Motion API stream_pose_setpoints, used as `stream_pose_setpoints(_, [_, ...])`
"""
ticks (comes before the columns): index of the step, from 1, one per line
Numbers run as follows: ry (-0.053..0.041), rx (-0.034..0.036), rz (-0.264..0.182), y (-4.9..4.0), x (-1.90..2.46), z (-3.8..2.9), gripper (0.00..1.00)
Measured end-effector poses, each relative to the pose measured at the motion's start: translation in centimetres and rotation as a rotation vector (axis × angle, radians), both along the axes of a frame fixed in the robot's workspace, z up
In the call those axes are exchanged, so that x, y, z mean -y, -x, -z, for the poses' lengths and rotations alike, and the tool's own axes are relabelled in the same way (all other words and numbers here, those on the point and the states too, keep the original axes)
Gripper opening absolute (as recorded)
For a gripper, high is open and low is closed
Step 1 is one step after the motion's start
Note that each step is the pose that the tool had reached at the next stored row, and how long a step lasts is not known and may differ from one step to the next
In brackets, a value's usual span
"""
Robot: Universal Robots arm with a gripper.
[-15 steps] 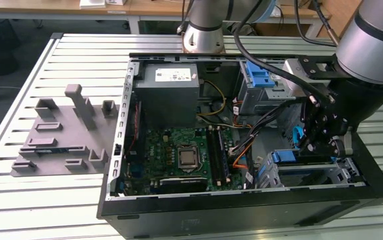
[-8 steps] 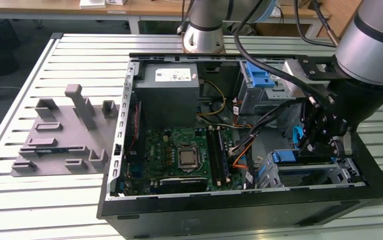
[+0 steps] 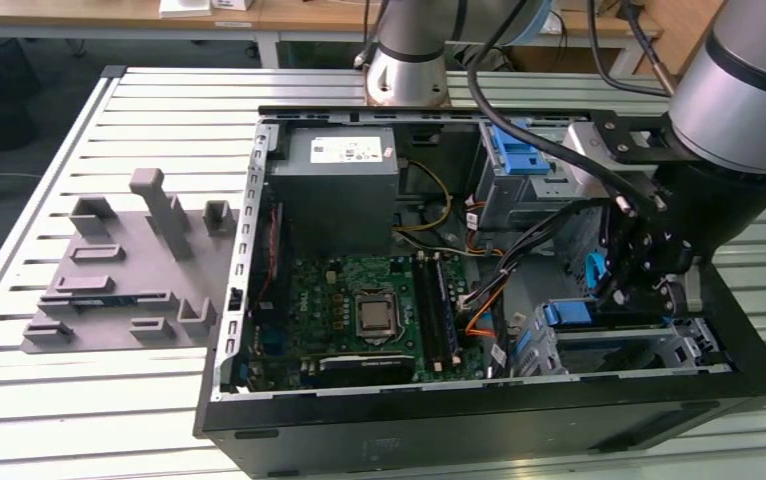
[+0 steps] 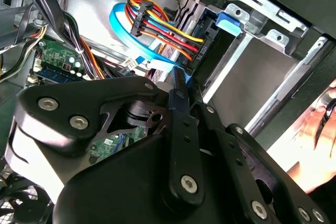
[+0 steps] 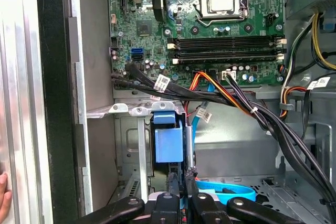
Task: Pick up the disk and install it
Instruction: 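Insert the second disk wire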
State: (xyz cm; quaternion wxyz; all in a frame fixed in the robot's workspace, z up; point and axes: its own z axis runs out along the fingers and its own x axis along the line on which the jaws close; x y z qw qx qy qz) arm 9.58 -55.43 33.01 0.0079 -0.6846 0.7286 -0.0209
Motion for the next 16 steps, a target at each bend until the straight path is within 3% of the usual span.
stream_pose_setpoints(9, [0.0000, 0.0000, 0.000, 0.00, 0.00, 0.03, 0.16])
stream_pose_setpoints(11, [0.0000, 0.0000, 0.000, 0.00, 0.00, 0.03, 0.17])
stream_pose_setpoints(12, [0.0000, 0.0000, 0.000, 0.00, 0.00, 0.04, 0.24])
stream_pose_setpoints(16, [-0.0001, 0.0000, 0.000, 0.00, 0.00, 0.04, 0.24])
